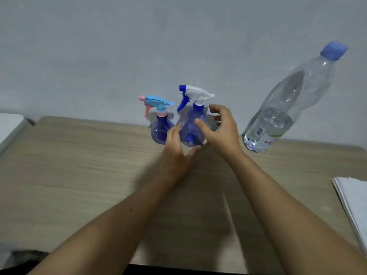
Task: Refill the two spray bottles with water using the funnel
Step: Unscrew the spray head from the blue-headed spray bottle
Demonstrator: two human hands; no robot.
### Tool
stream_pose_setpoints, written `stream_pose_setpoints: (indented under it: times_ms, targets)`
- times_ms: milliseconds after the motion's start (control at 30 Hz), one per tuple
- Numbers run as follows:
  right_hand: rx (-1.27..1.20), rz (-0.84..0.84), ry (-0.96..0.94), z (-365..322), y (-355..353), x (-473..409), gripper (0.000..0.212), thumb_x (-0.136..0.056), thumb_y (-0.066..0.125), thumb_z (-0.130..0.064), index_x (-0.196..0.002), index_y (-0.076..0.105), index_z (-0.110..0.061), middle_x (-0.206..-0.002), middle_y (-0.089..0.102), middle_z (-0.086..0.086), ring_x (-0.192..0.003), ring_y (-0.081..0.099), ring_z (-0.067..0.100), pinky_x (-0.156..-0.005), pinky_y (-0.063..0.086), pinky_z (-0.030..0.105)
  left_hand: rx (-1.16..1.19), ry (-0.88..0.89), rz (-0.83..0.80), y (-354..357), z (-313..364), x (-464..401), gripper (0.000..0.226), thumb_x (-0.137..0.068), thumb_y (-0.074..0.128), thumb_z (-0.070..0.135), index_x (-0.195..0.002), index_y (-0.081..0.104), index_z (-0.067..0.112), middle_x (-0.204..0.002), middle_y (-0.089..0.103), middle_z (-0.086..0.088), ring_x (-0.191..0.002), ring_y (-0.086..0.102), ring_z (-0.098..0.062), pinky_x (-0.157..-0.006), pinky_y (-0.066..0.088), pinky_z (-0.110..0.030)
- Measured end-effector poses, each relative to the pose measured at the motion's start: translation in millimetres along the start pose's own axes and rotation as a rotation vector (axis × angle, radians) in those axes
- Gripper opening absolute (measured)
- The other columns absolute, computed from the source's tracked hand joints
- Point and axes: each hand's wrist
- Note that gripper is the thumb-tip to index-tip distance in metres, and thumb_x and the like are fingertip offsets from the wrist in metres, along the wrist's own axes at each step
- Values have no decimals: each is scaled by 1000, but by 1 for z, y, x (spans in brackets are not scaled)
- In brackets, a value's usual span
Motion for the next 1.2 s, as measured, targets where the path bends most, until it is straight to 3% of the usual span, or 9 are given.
stream_pose_setpoints:
  times_ms: [200,400,500,667,833,900,1067,1200]
  targets:
    - [-101,-42,37,2,5,-19,47,-91,80,-31,-133,62,-22,-126,69,-7,-112,65,11,-94,60,32,-27,-75,26,12,-10,-13,78,-80,92,24,-141,54,-5,-131,64,-18,-121,64,-30,-97,59,-46]
    - [-98,-56,19,2,6,-18,38,-95,77,-27,-129,63,-20,-124,68,-4,-112,65,14,-91,60,31,-20,-97,21,15,-13,-10,78,-83,88,33,-141,53,-5,-131,64,-19,-119,65,-30,-95,60,-47]
    - [-105,-51,-10,-2,-1,-8,34,-94,78,-26,-124,65,-20,-122,68,-5,-109,66,12,-86,60,29,42,-110,20,8,-7,-6,77,-84,86,38,-141,54,-2,-132,64,-15,-119,66,-26,-95,60,-42]
    - [-91,-41,2,-15,-12,21,33,-94,77,-27,-125,65,-23,-122,68,-8,-105,63,2,-79,54,14,140,-141,6,-12,13,13,77,-82,82,51,-136,57,3,-128,67,-10,-113,68,-21,-91,62,-34]
    - [-92,-45,-16,-16,-24,68,31,-91,81,-25,-119,69,-20,-116,71,-3,-103,68,9,-81,57,18,212,-160,-67,-32,29,55,79,-78,86,54,-135,56,8,-128,60,-3,-109,62,-1,-90,53,-13]
    - [-122,-44,4,-13,-29,92,29,-91,81,-23,-117,69,-23,-117,71,-3,-104,68,8,-81,57,19,241,-170,-87,-36,37,75,80,-76,87,54,-133,56,7,-126,58,-1,-109,62,0,-89,54,-14]
    - [-197,-49,22,-17,-40,149,29,-92,81,-18,-111,66,-33,-113,72,-7,-99,68,0,-81,57,18,268,-202,-88,-52,61,124,77,-73,89,48,-131,56,11,-125,56,3,-110,67,-15,-92,60,-34]
    - [-224,-77,56,-24,-45,180,28,-90,81,-18,-111,67,-31,-114,73,-4,-99,68,4,-82,56,20,281,-246,-81,-71,80,153,76,-70,87,51,-129,56,14,-124,57,3,-109,66,-12,-92,58,-25]
Point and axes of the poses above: each hand's wrist, its own x-axis away from the middle knuckle, its own y-axis out of the palm, z = x × y
